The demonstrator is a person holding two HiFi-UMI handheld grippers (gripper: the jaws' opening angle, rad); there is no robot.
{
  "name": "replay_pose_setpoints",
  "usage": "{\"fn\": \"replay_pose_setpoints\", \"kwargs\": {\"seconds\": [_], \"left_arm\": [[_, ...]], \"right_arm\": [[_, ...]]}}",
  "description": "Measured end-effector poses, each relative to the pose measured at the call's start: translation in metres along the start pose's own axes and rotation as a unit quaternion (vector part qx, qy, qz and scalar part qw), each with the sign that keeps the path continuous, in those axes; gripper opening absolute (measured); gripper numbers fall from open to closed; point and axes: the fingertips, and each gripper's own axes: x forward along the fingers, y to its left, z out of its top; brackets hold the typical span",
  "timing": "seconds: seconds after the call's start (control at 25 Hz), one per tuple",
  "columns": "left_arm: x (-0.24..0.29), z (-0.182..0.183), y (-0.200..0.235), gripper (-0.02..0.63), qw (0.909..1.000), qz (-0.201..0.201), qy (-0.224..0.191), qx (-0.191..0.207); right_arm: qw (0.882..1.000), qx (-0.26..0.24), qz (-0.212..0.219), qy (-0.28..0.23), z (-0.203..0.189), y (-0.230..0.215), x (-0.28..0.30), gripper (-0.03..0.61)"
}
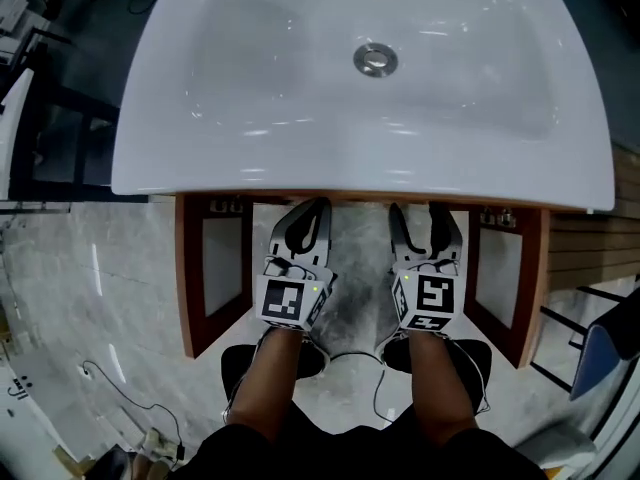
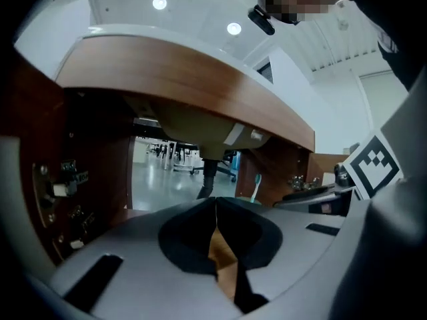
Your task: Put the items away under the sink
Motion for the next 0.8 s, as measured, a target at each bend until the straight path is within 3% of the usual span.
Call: {"fn": "replay_pose_setpoints", "kwargs": {"seconds": [0.28, 0.4, 0.6, 0.8], "left_arm": [[-0.038, 0.064, -0.020, 0.021, 0.9998, -0.002, 0.013, 0.013], [-0.055, 0.095, -0.025, 0.021, 0.9990, -0.008, 0.031, 0.030], [-0.093, 0.162, -0.028, 0.021, 0.9988, 0.004, 0.043, 0.022], [-0.124, 0.228, -0.049, 0.021, 0.9994, -0.010, 0.029, 0.013]], "right_arm": [[0.999, -0.024, -0.041, 0.002, 0.053, 0.002, -0.063, 0.032], [0.999, -0.028, -0.042, 0.001, 0.084, 0.008, -0.088, 0.020], [0.999, -0.037, -0.035, 0.002, 0.147, 0.018, -0.132, 0.018], [0.998, -0.052, -0.040, -0.010, 0.210, 0.023, -0.176, 0.018]]}}
